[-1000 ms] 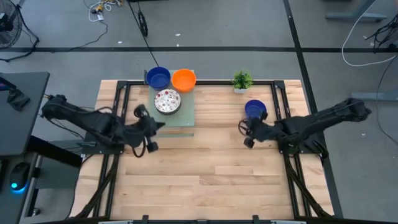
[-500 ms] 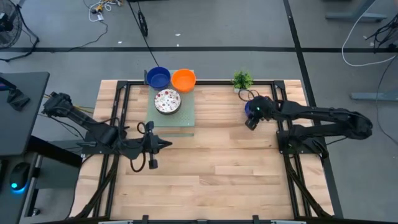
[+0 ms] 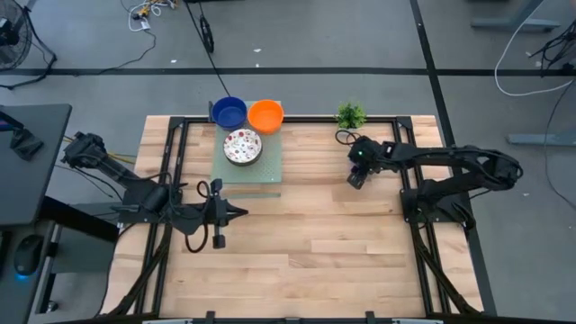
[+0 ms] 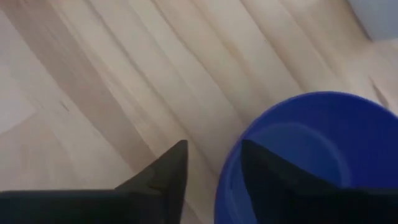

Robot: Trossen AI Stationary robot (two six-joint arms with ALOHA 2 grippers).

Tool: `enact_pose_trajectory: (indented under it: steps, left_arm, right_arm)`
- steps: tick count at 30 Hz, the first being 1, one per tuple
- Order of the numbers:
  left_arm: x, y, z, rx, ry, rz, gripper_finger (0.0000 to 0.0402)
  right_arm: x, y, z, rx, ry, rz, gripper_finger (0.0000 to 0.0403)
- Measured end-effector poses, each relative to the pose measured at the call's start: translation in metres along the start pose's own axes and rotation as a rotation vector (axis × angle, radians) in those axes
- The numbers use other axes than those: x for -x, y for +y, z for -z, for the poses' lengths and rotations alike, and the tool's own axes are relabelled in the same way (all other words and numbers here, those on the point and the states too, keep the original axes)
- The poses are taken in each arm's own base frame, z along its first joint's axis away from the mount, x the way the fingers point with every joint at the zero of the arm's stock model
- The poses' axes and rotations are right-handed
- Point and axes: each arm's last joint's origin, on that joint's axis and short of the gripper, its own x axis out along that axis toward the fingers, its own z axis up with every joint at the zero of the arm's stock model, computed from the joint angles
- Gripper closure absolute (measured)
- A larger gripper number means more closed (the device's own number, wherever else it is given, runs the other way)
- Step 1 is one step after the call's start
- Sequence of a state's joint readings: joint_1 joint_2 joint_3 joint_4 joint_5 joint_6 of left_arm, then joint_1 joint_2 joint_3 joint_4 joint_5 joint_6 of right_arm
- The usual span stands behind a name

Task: Pick & Place Mini bowls
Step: Stack the blue bowl on top of the stacked blue bowl on the shelf

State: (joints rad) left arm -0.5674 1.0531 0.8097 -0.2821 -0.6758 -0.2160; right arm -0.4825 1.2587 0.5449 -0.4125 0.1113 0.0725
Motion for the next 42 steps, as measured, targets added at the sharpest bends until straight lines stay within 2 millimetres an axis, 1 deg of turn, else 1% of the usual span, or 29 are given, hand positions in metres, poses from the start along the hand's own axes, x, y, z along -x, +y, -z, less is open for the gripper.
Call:
enact_pose_trajectory:
  steps: [2, 4, 8, 10, 14, 18, 21, 24, 27, 29, 34, 36, 39, 42]
  left_arm:
    - [0.0, 0.0, 0.0, 0.0, 0.0, 0.0, 0.0396]
    - [0.0, 0.0, 0.0, -0.003, 0.0, 0.0, 0.0384]
    - [-0.001, 0.0, 0.0, -0.025, 0.002, -0.004, 0.0338]
    - [-0.005, -0.001, 0.001, -0.034, 0.01, -0.012, 0.0309]
    - [-0.021, -0.004, 0.005, -0.062, 0.039, -0.024, 0.0254]
    - [-0.05, -0.014, 0.007, -0.141, 0.037, 0.052, 0.0216]
    - [-0.072, -0.021, 0.008, -0.192, -0.005, 0.156, 0.0202]
    - [-0.093, -0.025, 0.01, -0.202, -0.053, 0.255, 0.0198]
    - [-0.111, -0.024, 0.013, -0.201, -0.08, 0.308, 0.0198]
    - [-0.12, -0.021, 0.017, -0.21, -0.071, 0.343, 0.0197]
    - [-0.138, -0.018, 0.026, -0.196, -0.062, 0.498, 0.0197]
    - [-0.143, -0.018, 0.03, -0.196, -0.047, 0.525, 0.0197]
    - [-0.148, -0.02, 0.037, -0.2, -0.021, 0.534, 0.0197]
    - [-0.15, -0.021, 0.04, -0.202, -0.01, 0.537, 0.0202]
  right_arm:
    - [0.0, 0.003, 0.0, 0.012, -0.003, -0.006, 0.0275]
    - [0.001, 0.008, 0.0, 0.034, -0.005, -0.045, 0.0306]
    - [0.004, 0.027, 0.0, 0.102, -0.025, -0.191, 0.0372]
    - [0.007, 0.042, -0.001, 0.163, -0.062, -0.264, 0.0392]
    - [0.017, 0.078, 0.0, 0.312, -0.159, -0.434, 0.0386]
    - [0.034, 0.116, 0.006, 0.499, -0.269, -0.635, 0.0396]
    - [0.05, 0.143, 0.007, 0.603, -0.338, -0.731, 0.0397]
    - [0.063, 0.168, 0.005, 0.705, -0.378, -0.798, 0.0398]
    - [0.068, 0.192, 0.0, 0.812, -0.385, -0.862, 0.0399]
    - [0.066, 0.206, -0.005, 0.871, -0.373, -0.892, 0.04]
    - [0.059, 0.231, -0.021, 0.992, -0.349, -0.867, 0.04]
    - [0.059, 0.238, -0.028, 1.018, -0.361, -0.857, 0.04]
    - [0.061, 0.242, -0.035, 1.046, -0.373, -0.843, 0.04]
    - [0.062, 0.242, -0.039, 1.045, -0.398, -0.841, 0.04]
